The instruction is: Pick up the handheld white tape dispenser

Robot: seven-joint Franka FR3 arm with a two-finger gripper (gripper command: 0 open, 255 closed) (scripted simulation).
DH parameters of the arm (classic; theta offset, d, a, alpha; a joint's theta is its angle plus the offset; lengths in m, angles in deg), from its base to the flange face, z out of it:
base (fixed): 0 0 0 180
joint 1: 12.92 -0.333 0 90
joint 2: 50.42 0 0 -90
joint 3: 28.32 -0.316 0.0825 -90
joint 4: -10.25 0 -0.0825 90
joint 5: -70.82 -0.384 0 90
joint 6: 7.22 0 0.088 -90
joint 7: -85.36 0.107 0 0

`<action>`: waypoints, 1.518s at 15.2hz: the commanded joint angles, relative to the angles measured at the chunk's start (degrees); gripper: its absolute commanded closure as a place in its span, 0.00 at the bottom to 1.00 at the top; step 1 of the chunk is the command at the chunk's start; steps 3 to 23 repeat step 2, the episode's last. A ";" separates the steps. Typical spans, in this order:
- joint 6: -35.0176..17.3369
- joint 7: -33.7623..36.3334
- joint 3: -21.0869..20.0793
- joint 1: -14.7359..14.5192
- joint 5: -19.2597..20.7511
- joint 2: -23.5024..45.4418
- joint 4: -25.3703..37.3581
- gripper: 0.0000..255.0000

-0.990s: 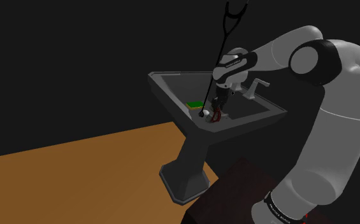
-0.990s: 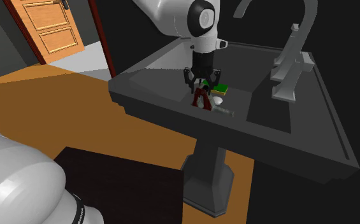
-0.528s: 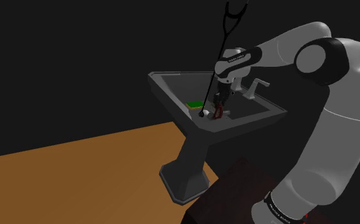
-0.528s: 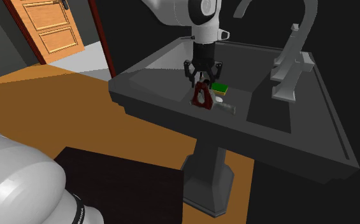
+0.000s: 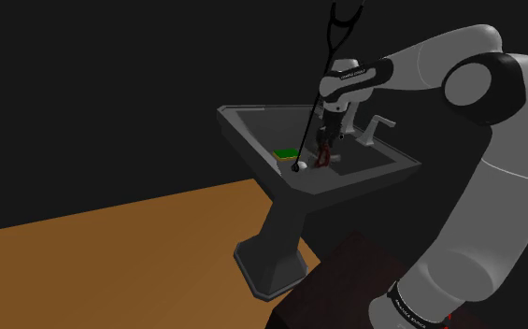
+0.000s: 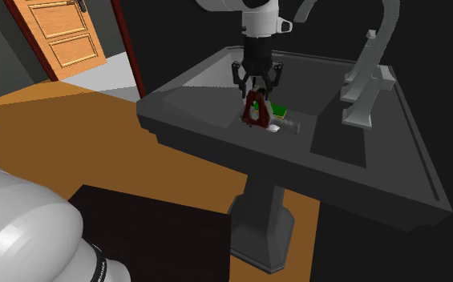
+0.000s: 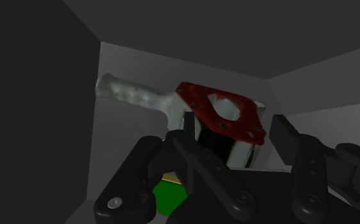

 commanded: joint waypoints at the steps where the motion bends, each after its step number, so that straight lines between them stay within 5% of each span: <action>1: 0.99 0.09 -0.03 -0.07 0.07 -0.21 0.78 1.00; 23: 0.99 0.09 -0.03 -0.07 0.06 -0.21 0.79 1.00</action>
